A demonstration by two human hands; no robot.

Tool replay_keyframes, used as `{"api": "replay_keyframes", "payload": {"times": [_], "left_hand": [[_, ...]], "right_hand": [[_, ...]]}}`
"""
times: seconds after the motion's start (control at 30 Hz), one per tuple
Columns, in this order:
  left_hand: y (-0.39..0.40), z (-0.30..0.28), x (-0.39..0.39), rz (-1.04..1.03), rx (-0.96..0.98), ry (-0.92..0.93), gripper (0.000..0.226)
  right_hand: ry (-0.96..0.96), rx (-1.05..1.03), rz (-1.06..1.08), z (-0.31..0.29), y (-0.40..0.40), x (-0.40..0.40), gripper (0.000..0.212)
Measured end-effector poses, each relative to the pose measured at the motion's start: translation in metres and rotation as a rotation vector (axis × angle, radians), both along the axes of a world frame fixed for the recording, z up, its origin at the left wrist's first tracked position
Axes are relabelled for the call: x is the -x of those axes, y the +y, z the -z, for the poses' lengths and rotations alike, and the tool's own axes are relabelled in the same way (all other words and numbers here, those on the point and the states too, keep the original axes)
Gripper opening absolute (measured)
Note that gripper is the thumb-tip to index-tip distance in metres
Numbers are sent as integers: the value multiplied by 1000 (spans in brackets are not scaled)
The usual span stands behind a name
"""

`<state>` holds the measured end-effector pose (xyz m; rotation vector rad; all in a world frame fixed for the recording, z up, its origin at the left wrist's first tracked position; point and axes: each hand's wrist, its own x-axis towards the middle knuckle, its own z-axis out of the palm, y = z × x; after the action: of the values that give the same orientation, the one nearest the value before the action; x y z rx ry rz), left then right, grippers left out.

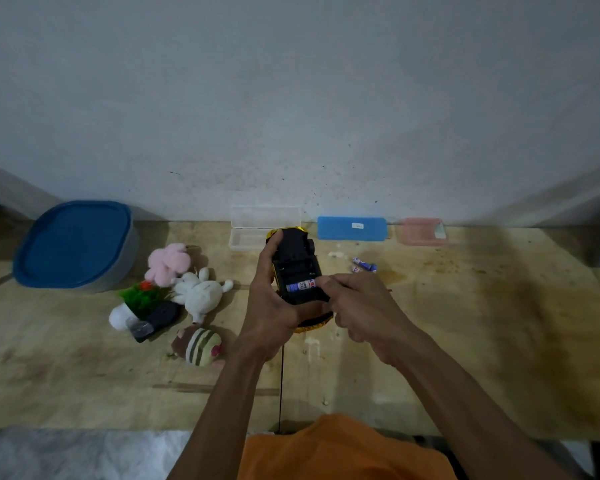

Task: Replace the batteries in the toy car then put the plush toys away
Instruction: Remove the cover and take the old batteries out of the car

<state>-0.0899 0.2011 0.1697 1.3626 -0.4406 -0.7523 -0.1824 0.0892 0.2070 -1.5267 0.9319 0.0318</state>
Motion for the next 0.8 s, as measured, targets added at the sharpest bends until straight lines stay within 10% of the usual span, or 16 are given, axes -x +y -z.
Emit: {"api": "replay_keyframes", "payload": {"times": [0.8], "left_hand": [[0,11,-3,-26,-41,-59,116]], "right_hand": [[-115,313,203,24,16,-8,11]]}}
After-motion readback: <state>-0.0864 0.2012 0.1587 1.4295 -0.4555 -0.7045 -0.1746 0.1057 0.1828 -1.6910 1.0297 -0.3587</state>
